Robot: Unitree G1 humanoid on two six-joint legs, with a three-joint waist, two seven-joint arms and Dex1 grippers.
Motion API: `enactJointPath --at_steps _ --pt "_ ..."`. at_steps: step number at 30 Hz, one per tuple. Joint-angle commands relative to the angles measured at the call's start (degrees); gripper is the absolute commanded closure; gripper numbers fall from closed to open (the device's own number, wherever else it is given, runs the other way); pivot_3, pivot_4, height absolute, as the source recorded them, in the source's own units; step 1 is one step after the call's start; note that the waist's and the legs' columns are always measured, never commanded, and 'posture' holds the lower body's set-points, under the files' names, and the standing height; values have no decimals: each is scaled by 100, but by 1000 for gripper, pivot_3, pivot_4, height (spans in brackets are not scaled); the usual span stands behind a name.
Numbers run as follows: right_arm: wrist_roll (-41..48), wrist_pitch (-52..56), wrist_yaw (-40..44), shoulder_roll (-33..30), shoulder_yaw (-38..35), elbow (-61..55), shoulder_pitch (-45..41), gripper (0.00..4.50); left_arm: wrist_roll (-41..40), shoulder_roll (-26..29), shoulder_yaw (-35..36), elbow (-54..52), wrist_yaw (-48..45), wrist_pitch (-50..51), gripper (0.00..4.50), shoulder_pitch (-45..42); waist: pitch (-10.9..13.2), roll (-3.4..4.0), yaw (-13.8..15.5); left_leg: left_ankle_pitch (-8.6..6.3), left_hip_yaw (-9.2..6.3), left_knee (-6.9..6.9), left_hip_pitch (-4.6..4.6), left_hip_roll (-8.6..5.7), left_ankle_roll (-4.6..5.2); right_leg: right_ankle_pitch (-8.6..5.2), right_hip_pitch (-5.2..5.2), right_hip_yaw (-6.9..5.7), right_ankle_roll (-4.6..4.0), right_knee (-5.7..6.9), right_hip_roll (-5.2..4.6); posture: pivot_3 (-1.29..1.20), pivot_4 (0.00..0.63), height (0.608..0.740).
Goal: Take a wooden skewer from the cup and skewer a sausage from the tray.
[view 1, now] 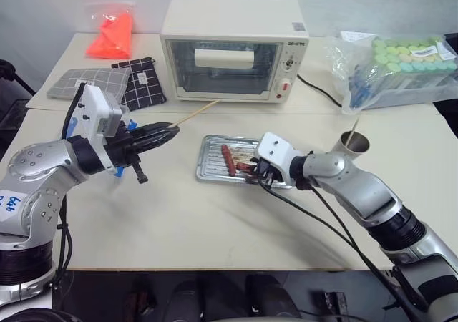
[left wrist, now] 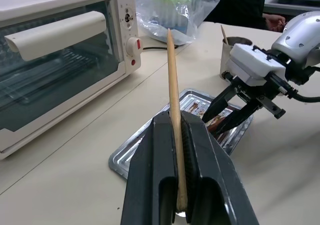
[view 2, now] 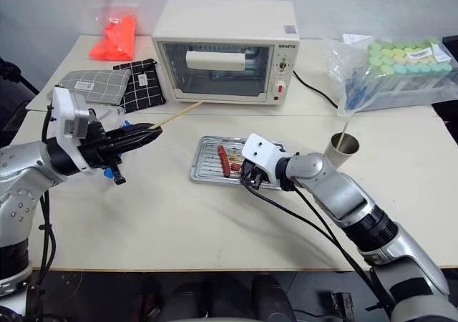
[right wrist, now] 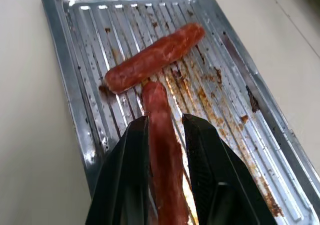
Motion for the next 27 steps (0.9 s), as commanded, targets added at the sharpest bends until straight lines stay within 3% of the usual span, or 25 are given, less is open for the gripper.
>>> enactJointPath --at_steps 1,27 --pt "-190 -48 127 127 -186 -100 0 3440 -118 37 11 -155 32 -41 4500 -136 0 0 -3 1 1 0 0 0 -2 0 -2 1 0 3 1 0 150 740" --pt "-768 -131 514 772 -520 966 38 3440 -59 -34 -180 -13 7 -159 4500 -432 -1 -2 -8 3 4 18 2 0 -6 0 -2 2 0 23 5 0 150 740"
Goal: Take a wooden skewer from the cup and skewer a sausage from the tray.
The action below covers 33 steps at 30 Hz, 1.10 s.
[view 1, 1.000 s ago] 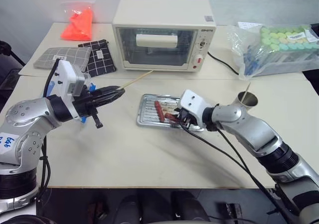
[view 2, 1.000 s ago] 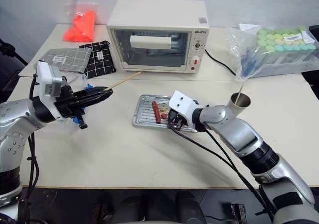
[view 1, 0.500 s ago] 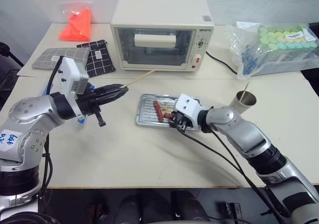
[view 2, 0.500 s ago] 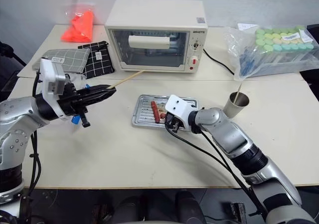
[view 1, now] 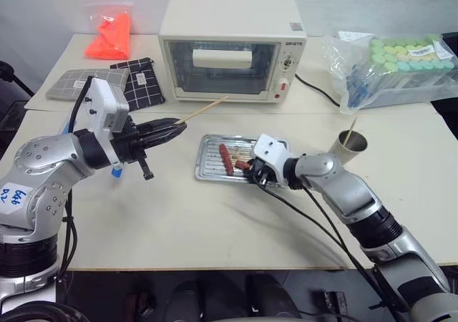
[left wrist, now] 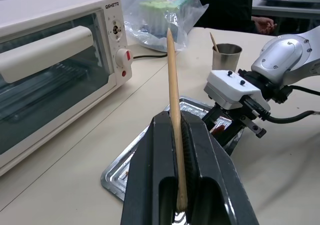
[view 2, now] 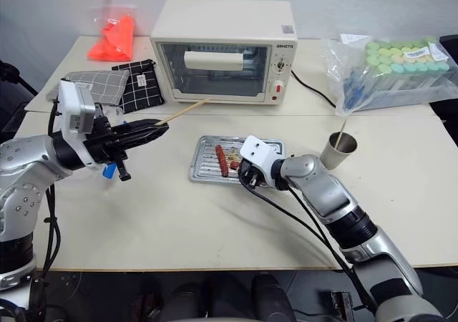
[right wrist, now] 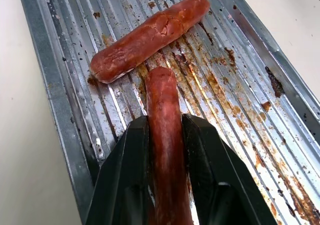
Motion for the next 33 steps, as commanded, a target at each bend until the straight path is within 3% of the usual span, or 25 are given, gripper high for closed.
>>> enactJointPath --at_steps 1,4,8,21,33 --pt "-135 -48 53 52 -142 172 2 3440 -51 -7 30 -29 0 -140 4500 -134 0 0 -1 0 0 3 0 0 0 0 0 0 0 2 1 0 150 740" --pt "-152 -72 118 58 -173 227 7 3440 -32 -20 2 10 -12 -174 4500 -169 0 0 0 0 0 10 1 0 0 0 0 0 0 4 1 0 150 740" --pt "-163 -47 157 73 -207 231 15 4101 -29 -36 -45 30 -34 -213 4500 -180 0 -1 4 0 0 16 1 0 0 0 1 0 0 6 1 0 150 740" --pt "97 498 524 -141 -586 -54 -195 4101 79 64 -368 413 -514 -467 4500 -435 0 -1 8 -1 0 19 0 -1 2 0 1 0 0 15 0 0 150 740" --pt "2383 2895 3148 -2307 -1426 -977 -1180 4101 591 678 -1067 1622 -2396 -1222 4500 -1040 1 2 15 -10 2 10 -6 -1 17 -2 -4 -2 -4 -5 1 0 150 740"
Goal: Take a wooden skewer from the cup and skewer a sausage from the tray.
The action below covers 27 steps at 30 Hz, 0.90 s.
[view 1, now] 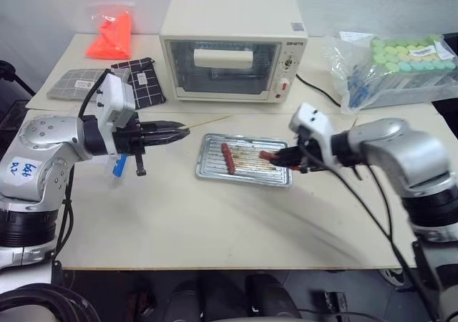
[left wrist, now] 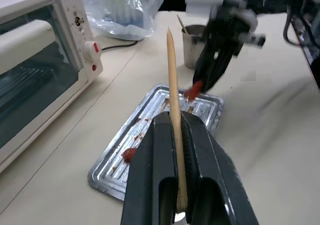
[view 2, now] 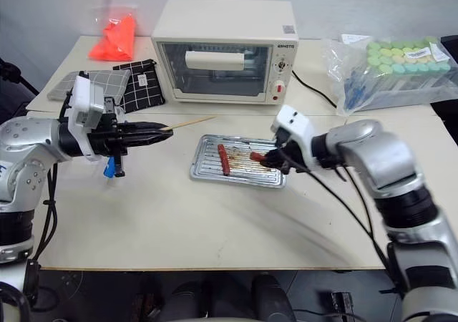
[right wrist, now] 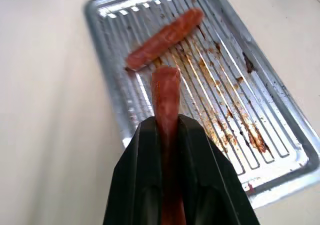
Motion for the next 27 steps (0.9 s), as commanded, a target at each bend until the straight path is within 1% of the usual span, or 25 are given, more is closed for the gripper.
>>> enactJointPath --at_steps 1,5,9,13,20,27 --pt "648 482 639 -481 -310 -198 -286 4101 103 175 -184 10 -607 -255 4500 -96 0 0 -6 0 1 -2 0 1 0 0 0 1 0 0 0 0 150 740" --pt "1091 829 966 -821 -371 -254 -438 4101 106 173 -417 -107 -1039 -336 4500 -103 0 1 -1 -3 4 -4 0 1 6 -1 -2 4 -2 -8 0 0 150 740" --pt "1416 1088 976 -841 -448 -325 -544 4101 125 68 -588 -165 -1237 -379 4500 -188 0 1 0 -5 5 -3 0 1 9 -1 -2 7 -2 -10 0 0 150 740" --pt "1698 1196 961 -906 -505 -567 -558 4101 221 -161 -748 -44 -1278 -442 4500 -446 0 1 16 -6 5 1 -1 0 10 -1 -3 7 -2 -9 -2 0 150 740" --pt "2115 1540 697 -828 -706 -685 -649 4101 289 -436 -920 10 -1338 -462 4500 -692 0 1 17 -4 4 8 -3 2 7 -1 -3 7 -1 0 -1 0 150 740" --pt "2344 1695 452 -786 -813 -619 -722 4101 348 -433 -910 62 -1442 -495 4500 -668 0 1 19 -4 4 10 -4 2 7 -1 -5 7 -2 0 -2 0 150 740"
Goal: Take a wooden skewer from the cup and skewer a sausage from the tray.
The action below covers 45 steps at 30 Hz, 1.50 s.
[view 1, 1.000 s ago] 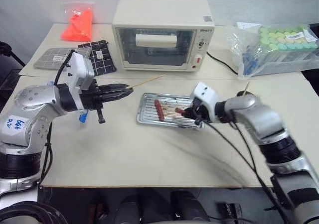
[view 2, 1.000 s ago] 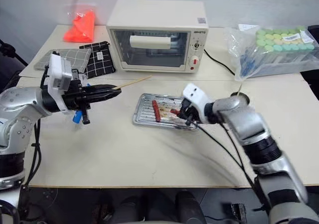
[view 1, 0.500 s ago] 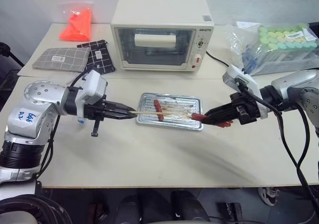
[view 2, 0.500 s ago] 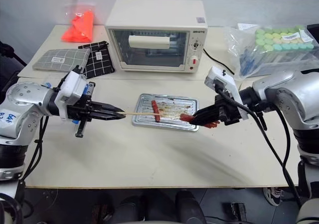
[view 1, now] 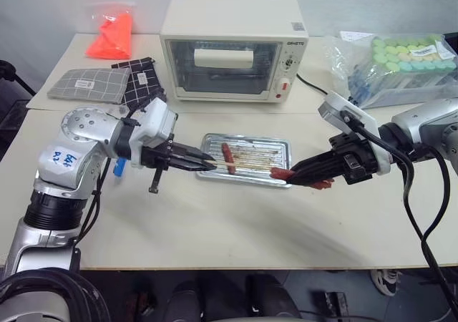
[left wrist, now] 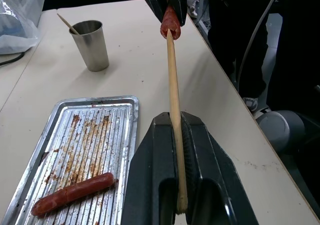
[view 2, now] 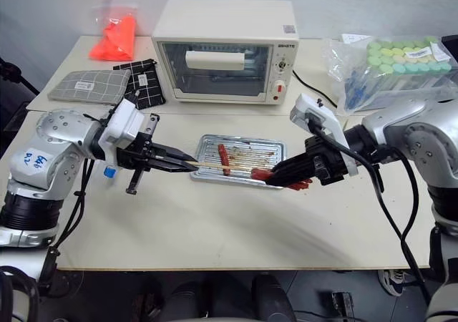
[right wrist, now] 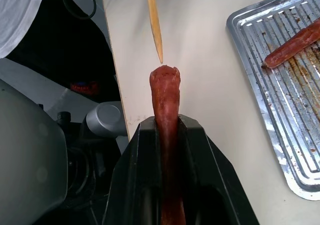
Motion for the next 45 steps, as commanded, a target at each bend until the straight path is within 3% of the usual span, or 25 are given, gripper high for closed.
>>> enactJointPath --at_steps 1,31,45 --pt "216 73 -116 -12 -304 -80 -177 4101 40 53 93 -22 -63 -92 4500 -74 0 0 1 0 0 1 0 0 0 0 0 0 0 -1 0 0 150 740" --pt "576 -71 -498 84 -258 -214 -97 4101 148 -325 -115 143 -207 -115 4500 -510 0 0 10 0 0 6 -2 0 0 0 0 0 0 2 0 0 150 740" --pt "893 170 -832 574 -190 -544 -343 4101 410 -942 -533 410 -390 -366 4500 -863 0 0 24 0 -2 17 -6 1 1 0 0 -1 0 13 0 0 150 740"
